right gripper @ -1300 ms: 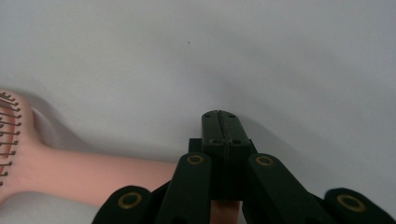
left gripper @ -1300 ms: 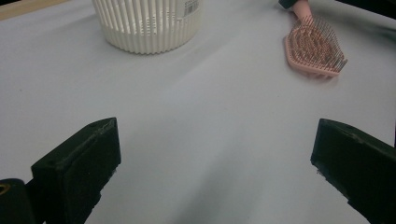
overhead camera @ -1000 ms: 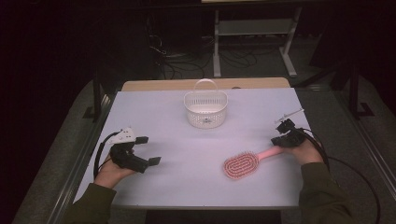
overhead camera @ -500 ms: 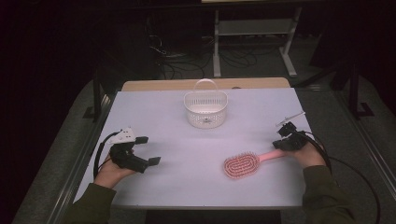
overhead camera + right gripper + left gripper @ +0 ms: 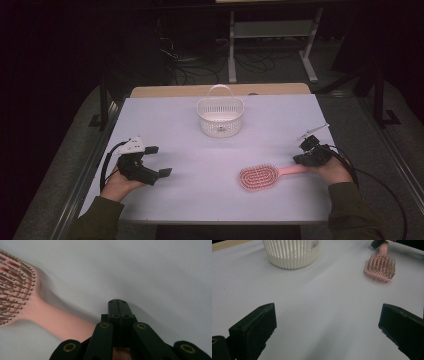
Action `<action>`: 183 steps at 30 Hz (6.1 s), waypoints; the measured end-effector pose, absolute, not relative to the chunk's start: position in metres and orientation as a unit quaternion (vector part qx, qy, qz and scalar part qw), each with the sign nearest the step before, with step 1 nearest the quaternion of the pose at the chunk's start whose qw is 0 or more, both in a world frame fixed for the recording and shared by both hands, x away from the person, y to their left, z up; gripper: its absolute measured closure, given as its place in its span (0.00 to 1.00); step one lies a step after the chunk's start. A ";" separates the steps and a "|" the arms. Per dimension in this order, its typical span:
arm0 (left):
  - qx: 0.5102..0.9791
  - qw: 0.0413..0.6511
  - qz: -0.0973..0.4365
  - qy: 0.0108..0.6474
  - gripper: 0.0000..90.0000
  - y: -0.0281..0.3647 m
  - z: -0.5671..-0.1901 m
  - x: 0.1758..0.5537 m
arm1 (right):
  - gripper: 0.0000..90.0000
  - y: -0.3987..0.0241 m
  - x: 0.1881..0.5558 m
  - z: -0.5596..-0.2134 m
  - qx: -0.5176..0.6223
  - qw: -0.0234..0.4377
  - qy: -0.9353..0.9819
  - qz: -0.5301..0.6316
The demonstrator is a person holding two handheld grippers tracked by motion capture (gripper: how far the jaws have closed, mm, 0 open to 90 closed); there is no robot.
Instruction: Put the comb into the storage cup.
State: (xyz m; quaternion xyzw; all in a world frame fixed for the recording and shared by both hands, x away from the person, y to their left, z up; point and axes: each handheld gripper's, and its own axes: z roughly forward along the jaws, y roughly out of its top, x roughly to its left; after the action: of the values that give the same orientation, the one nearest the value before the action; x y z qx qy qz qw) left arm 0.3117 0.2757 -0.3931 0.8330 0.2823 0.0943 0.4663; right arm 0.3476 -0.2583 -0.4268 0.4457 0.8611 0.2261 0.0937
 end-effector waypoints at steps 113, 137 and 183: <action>0.835 0.467 0.091 0.276 0.01 0.274 -0.393 0.312 | 0.00 -0.226 0.309 -0.347 0.363 0.184 0.821 0.400; 0.836 0.465 0.091 0.276 0.01 0.274 -0.393 0.311 | 0.00 -0.233 0.293 -0.344 0.344 0.170 0.830 0.405; 0.836 0.464 0.093 0.276 0.01 0.275 -0.393 0.311 | 0.01 -0.243 0.276 -0.364 0.329 0.144 0.863 0.355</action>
State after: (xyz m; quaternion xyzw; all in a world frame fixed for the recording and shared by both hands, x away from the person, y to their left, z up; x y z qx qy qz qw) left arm 0.3112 0.2753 -0.3927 0.8362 0.2765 0.0928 0.4644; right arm 0.2756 -0.2434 -0.3640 0.3293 0.8630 0.3550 0.1439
